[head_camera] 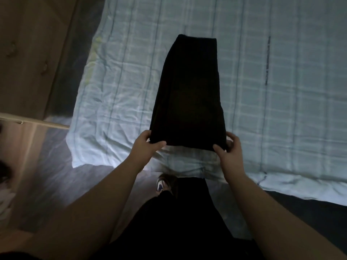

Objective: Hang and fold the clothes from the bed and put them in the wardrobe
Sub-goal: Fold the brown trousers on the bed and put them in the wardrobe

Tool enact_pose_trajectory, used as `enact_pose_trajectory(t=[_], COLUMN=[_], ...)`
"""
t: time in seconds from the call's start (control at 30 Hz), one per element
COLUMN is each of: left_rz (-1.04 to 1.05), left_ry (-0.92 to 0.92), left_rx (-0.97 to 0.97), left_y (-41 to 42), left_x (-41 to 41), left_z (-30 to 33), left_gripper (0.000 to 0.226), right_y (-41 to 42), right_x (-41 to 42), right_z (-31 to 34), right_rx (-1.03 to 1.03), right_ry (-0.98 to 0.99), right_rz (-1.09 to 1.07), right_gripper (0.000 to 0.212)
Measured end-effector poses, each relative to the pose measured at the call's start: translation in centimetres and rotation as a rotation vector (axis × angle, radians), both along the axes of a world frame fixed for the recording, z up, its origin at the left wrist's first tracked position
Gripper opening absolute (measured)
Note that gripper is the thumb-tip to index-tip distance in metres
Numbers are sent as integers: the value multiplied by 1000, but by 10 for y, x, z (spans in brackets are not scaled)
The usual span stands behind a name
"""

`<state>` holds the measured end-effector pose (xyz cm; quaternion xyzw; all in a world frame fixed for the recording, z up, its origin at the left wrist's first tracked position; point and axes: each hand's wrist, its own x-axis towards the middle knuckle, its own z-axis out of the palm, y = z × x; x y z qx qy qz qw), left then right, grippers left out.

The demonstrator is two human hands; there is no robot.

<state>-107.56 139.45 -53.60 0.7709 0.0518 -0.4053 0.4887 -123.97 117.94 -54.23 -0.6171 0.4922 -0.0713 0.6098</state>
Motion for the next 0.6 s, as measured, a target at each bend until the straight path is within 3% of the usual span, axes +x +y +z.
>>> enact_pose_trajectory(t=[0.3,0.43,0.6], left_rz=[-85,4,75], left_ry=[-382,-516,-559], left_rx=[-154,-87,15], left_y=[-42,-83,-130], left_x=[61,94,143], left_z=[64,73,59], left_gripper=[55,44,53], right_y=[-37,-72,-115], right_x=[52,97,155], right_z=[67,70,58], right_rx=[-343,-478,-557], right_ry=[-286,-299,-285], right_rz=[108,139,214], right_gripper=[83,82,76])
